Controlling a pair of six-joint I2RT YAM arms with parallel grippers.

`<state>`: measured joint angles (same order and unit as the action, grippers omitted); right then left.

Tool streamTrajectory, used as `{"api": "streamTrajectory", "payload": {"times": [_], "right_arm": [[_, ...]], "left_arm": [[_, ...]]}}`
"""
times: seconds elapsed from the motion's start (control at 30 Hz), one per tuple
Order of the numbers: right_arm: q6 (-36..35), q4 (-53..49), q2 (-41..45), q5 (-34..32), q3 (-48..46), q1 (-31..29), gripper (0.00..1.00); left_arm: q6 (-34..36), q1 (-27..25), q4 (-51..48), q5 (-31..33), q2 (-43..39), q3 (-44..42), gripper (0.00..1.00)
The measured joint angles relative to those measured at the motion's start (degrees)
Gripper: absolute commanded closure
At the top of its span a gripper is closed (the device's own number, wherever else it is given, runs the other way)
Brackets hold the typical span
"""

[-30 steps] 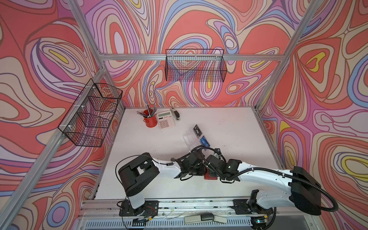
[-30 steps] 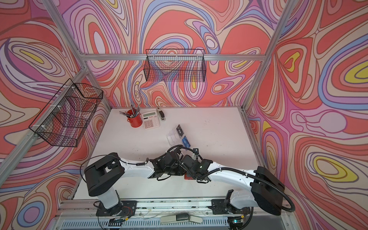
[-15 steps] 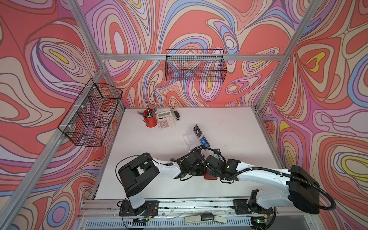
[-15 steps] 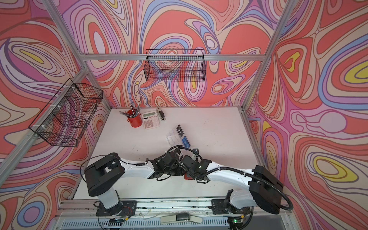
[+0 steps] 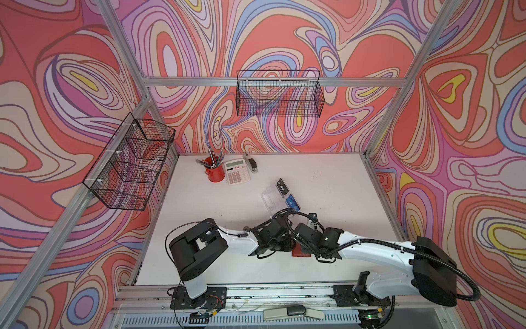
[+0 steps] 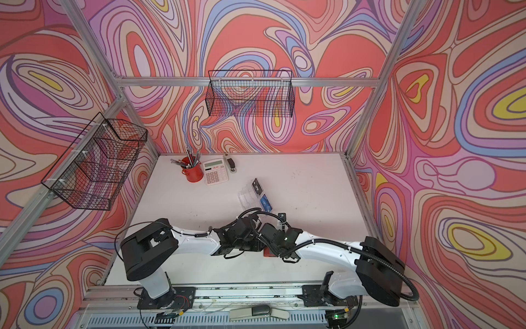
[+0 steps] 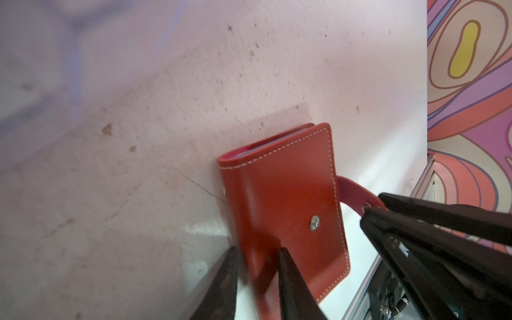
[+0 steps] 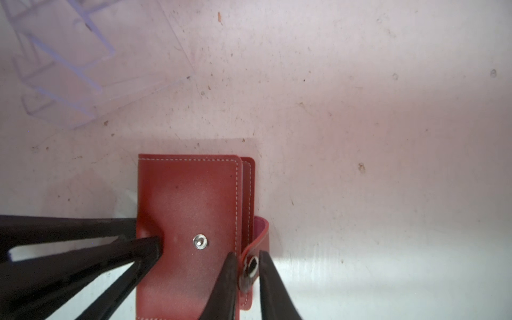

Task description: Put the credit cards into the card holder

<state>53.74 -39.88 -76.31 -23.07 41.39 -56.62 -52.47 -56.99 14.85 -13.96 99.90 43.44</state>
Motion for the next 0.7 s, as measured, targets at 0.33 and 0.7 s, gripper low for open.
{"api": "streamTrajectory", "payload": {"times": [0.33,0.7], "right_arm": [[-0.2,0.4,0.0,0.0,0.0,0.0,1.00],[-1.4,1.6,0.4,0.5,0.0,0.0,0.97]], "left_arm": [[0.0,0.0,0.0,0.0,0.0,-0.1,0.72],[0.0,0.0,0.1,0.0,0.0,-0.1,0.73]]}}
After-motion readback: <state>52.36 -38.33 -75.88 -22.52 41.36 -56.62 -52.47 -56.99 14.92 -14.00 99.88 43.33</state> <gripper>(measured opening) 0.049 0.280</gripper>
